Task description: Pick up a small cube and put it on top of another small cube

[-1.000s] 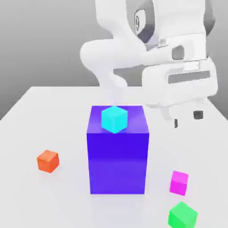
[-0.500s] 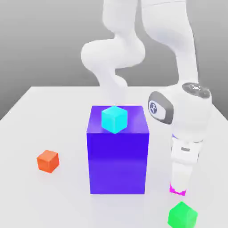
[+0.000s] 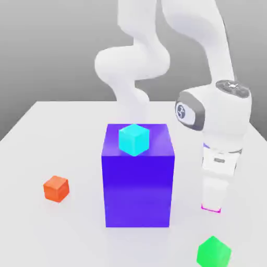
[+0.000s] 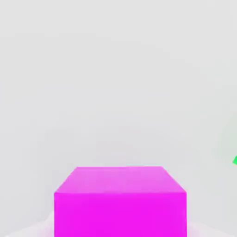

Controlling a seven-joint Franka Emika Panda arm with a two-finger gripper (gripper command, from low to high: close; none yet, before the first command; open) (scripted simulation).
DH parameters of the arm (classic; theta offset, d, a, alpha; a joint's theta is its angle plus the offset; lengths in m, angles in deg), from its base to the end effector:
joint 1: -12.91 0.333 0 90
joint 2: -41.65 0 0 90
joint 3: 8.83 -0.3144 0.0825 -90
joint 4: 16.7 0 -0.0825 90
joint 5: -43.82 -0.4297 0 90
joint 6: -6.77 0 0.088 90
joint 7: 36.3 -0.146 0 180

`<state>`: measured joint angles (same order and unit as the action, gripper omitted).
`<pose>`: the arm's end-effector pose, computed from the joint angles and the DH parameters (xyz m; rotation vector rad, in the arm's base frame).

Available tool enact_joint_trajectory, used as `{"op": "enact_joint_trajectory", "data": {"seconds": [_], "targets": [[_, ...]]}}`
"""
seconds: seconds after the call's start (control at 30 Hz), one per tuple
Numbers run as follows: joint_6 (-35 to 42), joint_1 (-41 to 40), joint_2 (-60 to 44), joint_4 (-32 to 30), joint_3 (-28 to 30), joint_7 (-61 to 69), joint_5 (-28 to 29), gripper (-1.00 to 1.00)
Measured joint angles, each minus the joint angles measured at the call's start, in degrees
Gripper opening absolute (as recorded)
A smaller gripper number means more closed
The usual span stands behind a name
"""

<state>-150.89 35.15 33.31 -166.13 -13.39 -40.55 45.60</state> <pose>0.4039 0.2073 0.1196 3.0715 0.6571 -0.0019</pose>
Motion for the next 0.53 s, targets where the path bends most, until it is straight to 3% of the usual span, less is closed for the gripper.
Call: {"op": "enact_joint_trajectory", "data": {"seconds": [0.2, 0.33, 0.37, 0.53], "targets": [[9.39, -3.75, -2.81, 12.20, 1.74, 7.43, -0.82, -1.00], [5.71, -4.36, -9.27, 14.98, 2.35, 8.50, -0.44, -1.00], [3.97, -4.36, -11.21, 15.17, 2.43, 8.41, -0.23, 1.00], [3.97, -4.36, -11.21, 15.17, 2.43, 8.41, -0.24, 1.00]]}}
